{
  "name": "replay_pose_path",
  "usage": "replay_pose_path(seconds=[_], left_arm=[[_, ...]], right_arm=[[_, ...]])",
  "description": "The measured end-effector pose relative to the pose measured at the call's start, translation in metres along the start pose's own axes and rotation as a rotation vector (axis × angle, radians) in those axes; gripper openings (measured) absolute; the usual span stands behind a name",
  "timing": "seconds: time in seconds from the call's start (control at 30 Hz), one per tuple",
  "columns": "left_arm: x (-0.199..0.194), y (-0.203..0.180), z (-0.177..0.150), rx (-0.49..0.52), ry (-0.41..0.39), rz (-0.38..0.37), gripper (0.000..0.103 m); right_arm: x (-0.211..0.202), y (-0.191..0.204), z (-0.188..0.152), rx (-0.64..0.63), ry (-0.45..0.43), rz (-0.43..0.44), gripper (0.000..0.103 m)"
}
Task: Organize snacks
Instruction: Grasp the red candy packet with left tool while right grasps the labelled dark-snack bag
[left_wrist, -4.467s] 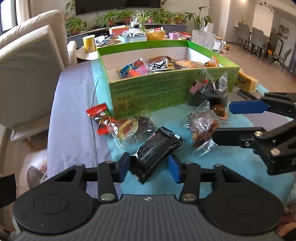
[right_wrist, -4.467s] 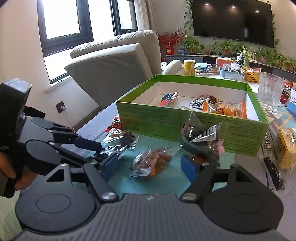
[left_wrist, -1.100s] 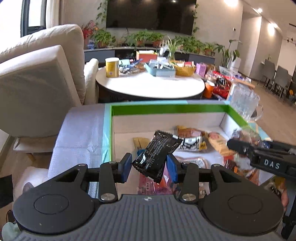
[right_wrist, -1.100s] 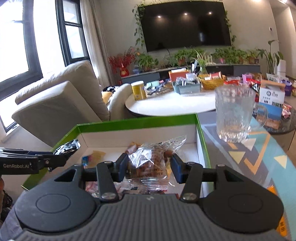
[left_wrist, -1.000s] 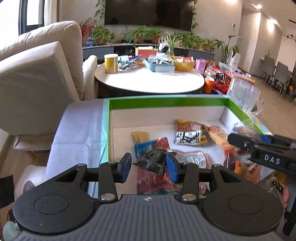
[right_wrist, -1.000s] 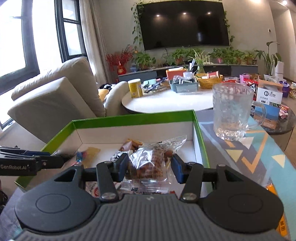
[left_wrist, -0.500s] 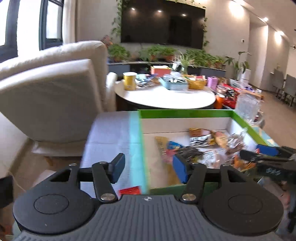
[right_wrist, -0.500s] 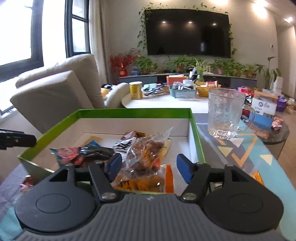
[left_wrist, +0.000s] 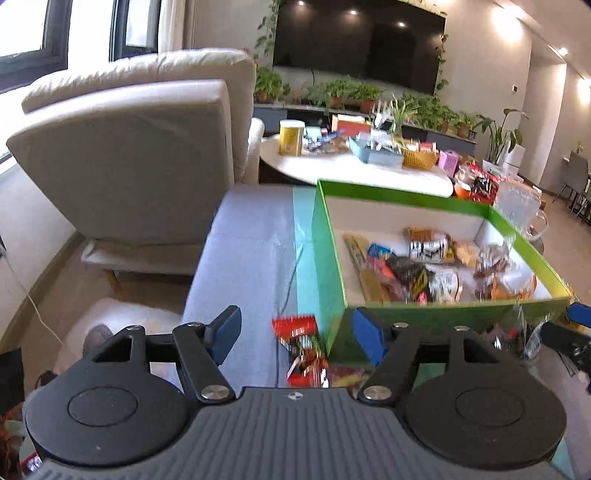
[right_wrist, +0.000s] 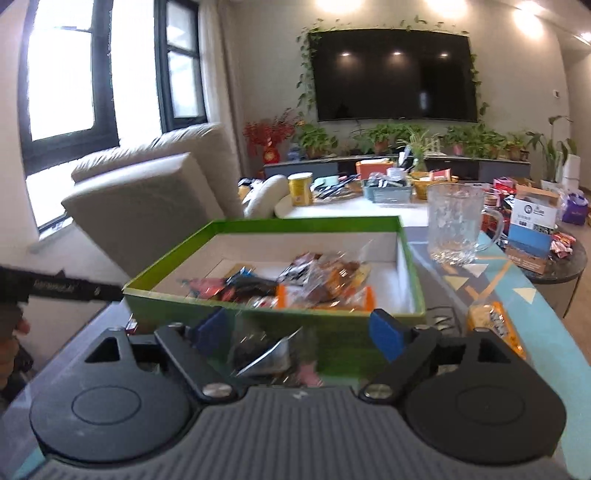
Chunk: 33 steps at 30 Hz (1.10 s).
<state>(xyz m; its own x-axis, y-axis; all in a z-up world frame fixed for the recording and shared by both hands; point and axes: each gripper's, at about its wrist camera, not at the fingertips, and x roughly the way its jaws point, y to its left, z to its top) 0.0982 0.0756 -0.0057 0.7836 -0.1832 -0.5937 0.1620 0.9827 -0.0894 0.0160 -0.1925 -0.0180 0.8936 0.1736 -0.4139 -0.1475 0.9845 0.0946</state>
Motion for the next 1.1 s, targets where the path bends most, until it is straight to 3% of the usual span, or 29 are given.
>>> replay_pose_path(seconds=[0.23, 0.5, 0.7, 0.77, 0.83, 1.1], left_arm=[[0.02, -0.003, -0.017, 0.035, 0.088, 0.016, 0.064], [0.042, -0.005, -0.018, 0.033, 0.115, -0.027, 0.065], [0.043, -0.01, -0.022, 0.095, 0.088, -0.022, 0.065], [0.042, -0.01, -0.023, 0.114, 0.083, -0.017, 0.058], [0.038, -0.01, -0.024, 0.131, 0.077, -0.044, 0.033], [0.022, -0.009, -0.029, 0.124, 0.097, -0.052, 0.032]], right_arm=[[0.029, 0.015, -0.012, 0.007, 0.093, -0.051, 0.045], [0.038, 0.017, -0.014, 0.048, 0.105, -0.064, 0.045], [0.043, 0.019, -0.018, 0.069, 0.11, -0.07, 0.045], [0.045, 0.02, -0.018, 0.078, 0.114, -0.072, 0.045], [0.046, 0.022, -0.018, 0.079, 0.113, -0.081, 0.045], [0.046, 0.024, -0.018, 0.082, 0.11, -0.089, 0.045]])
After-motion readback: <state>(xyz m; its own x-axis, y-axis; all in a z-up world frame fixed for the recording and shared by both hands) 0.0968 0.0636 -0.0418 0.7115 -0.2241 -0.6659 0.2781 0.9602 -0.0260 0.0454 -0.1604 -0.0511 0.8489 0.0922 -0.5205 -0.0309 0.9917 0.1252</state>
